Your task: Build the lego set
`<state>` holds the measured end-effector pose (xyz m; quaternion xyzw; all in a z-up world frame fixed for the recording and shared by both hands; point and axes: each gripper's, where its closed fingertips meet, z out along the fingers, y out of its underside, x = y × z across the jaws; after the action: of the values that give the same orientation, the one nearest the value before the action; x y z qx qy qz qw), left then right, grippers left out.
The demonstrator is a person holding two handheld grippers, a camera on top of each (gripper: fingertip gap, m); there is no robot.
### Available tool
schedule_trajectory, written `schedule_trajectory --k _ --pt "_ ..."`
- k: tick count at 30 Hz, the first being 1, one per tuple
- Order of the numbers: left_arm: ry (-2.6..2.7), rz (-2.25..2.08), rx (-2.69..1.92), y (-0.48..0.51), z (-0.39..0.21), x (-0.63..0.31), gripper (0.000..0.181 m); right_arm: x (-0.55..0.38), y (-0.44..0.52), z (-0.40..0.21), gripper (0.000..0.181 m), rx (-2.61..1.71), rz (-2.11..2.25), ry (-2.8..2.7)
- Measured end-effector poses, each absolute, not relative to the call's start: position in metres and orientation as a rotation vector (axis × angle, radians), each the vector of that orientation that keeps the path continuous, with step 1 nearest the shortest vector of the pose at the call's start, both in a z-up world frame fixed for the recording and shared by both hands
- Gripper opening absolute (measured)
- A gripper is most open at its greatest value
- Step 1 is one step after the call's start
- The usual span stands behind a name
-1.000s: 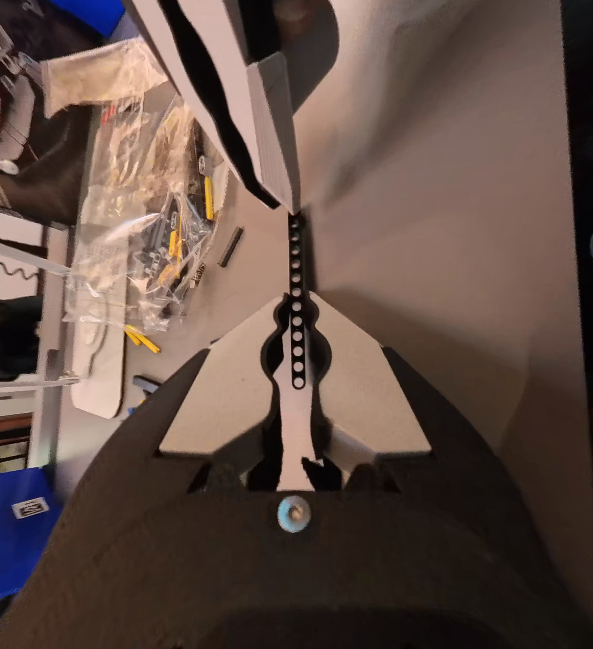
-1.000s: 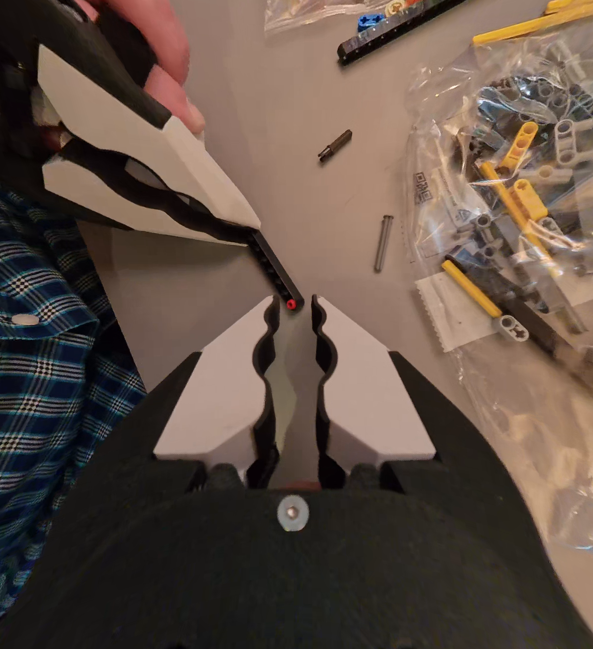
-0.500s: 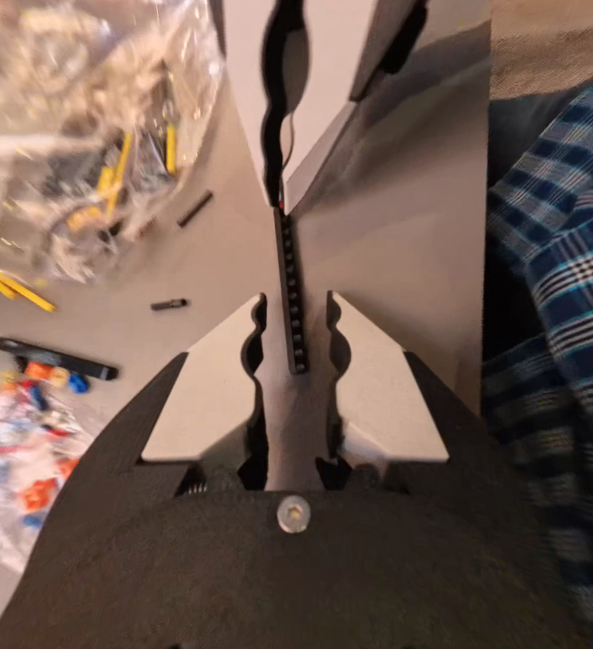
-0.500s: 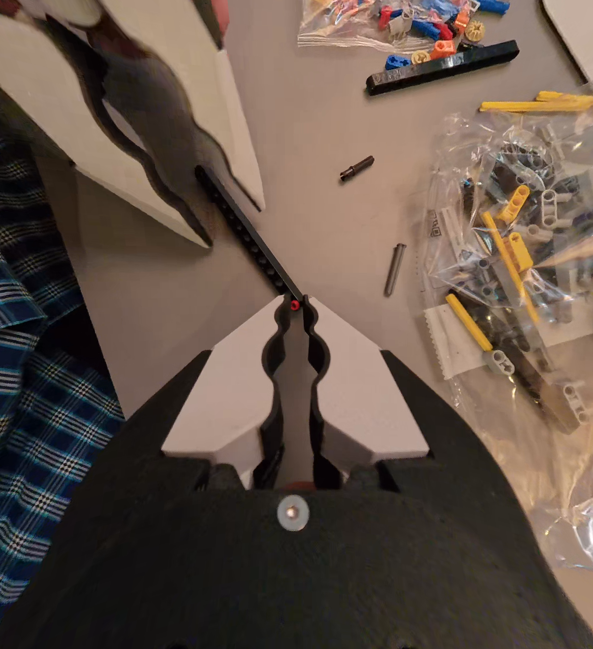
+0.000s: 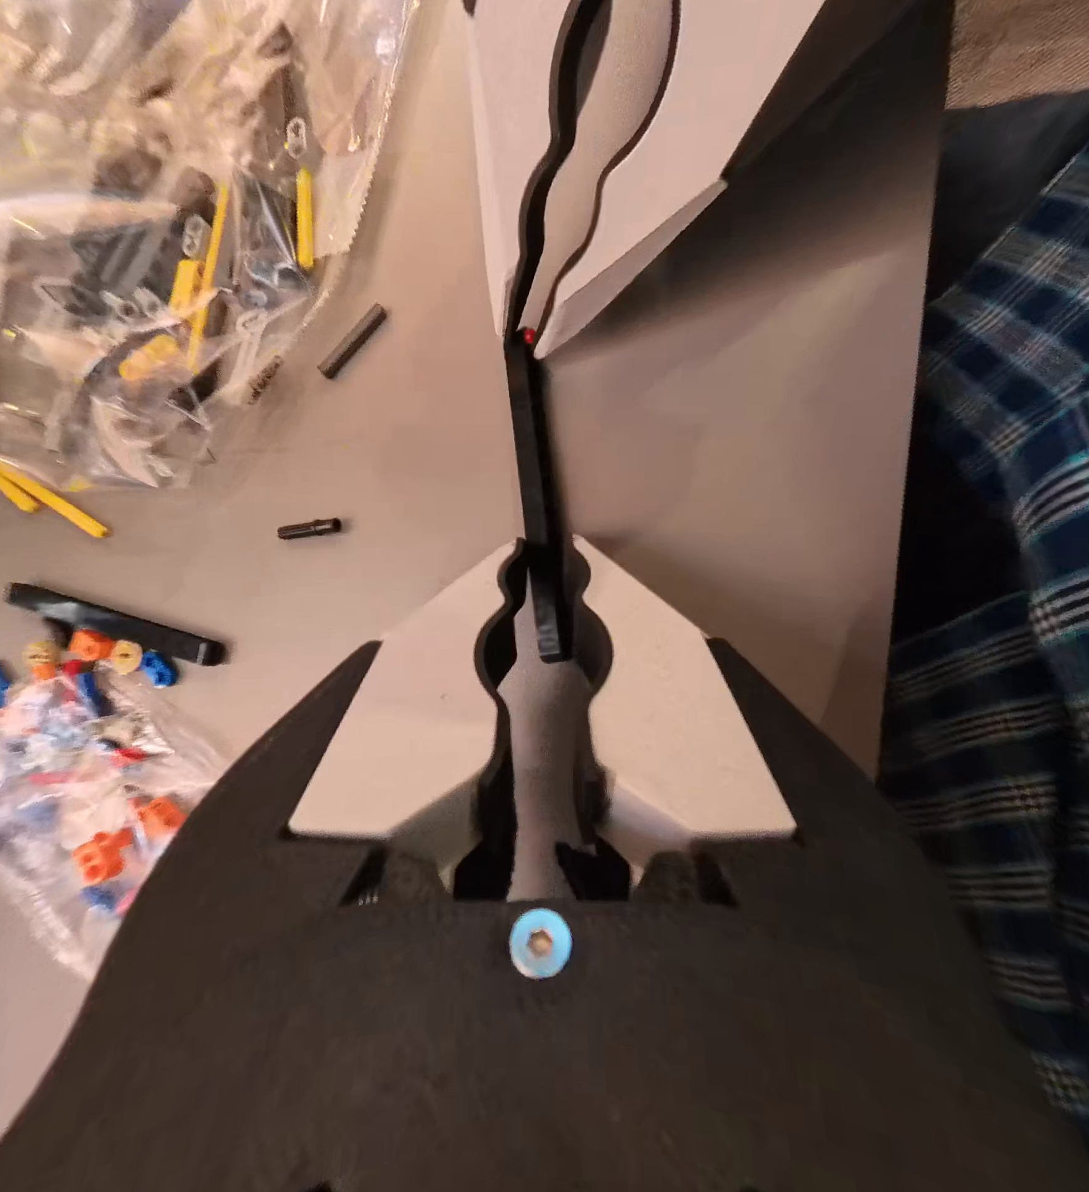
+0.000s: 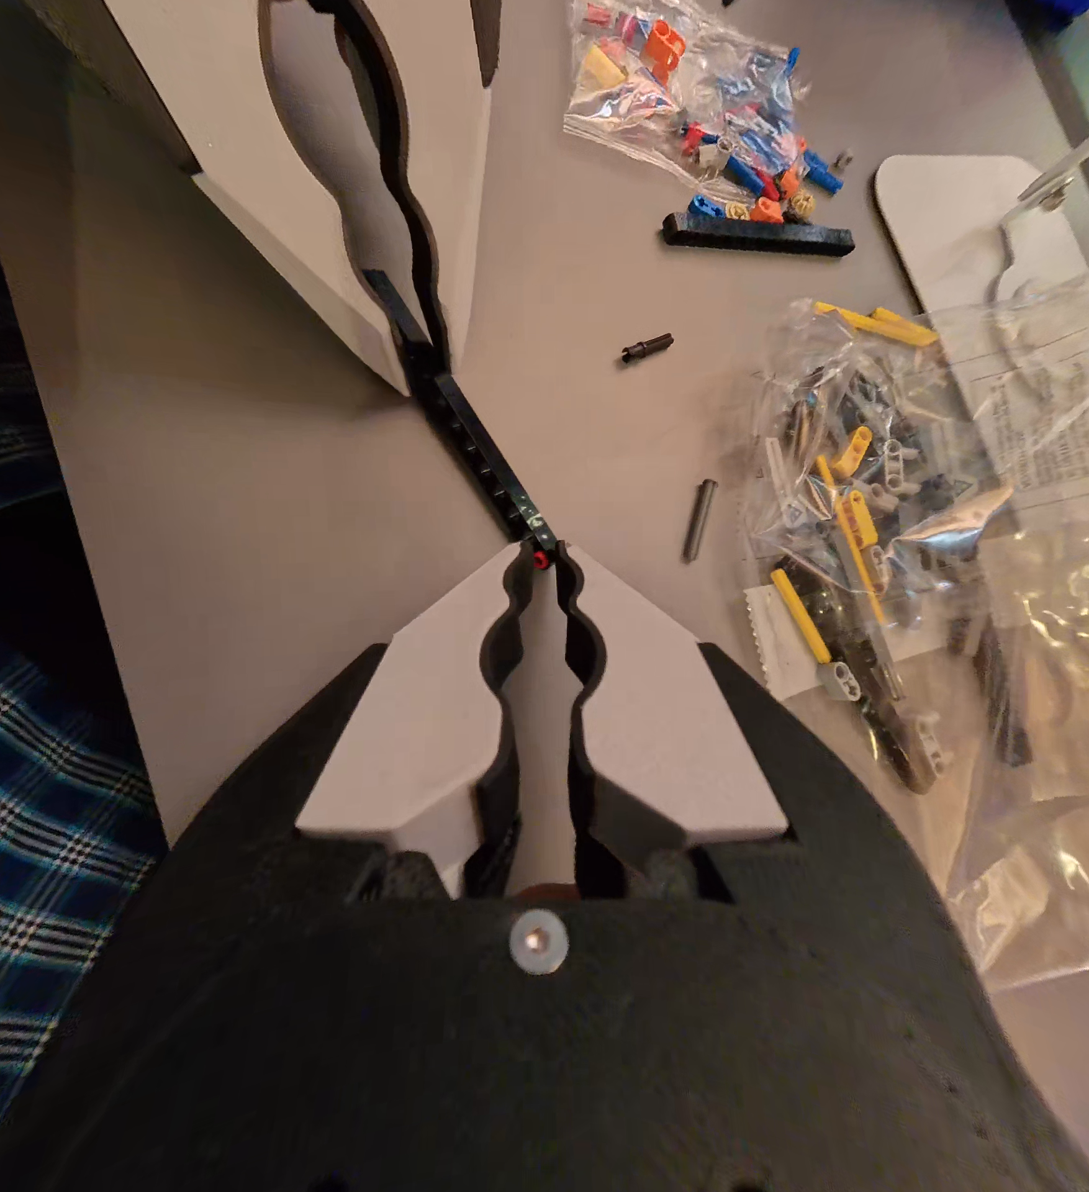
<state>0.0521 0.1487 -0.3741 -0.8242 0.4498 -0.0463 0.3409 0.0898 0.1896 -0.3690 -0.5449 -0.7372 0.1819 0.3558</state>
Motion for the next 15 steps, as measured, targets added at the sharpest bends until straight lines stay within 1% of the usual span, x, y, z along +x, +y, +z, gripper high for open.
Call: schedule_trajectory --k 1,5,7,11,13,15 --pt "1.19 -0.049 -2.118 0.149 -0.373 0.052 0.008 0.091 0.189 -0.369 0.004 -1.389 0.459 -1.903" --pt "1.258 0.227 -2.006 0.15 -0.371 0.053 0.008 0.096 0.186 -0.37 0.004 -1.411 0.493 -1.898" --pt "1.286 0.303 -1.962 0.149 -0.371 0.055 0.007 0.098 0.182 -0.37 0.013 -1.459 0.55 -1.914" --pt "1.302 0.358 -1.914 0.148 -0.37 0.06 0.008 0.092 0.181 -0.369 0.02 -1.502 0.609 -1.941" --pt "1.306 0.376 -1.893 0.148 -0.37 0.061 0.007 0.088 0.177 -0.373 0.018 -1.529 0.684 -1.983" --pt "1.311 0.382 -1.878 0.148 -0.37 0.061 0.007 0.087 0.173 -0.374 0.01 -1.548 0.748 -2.03"
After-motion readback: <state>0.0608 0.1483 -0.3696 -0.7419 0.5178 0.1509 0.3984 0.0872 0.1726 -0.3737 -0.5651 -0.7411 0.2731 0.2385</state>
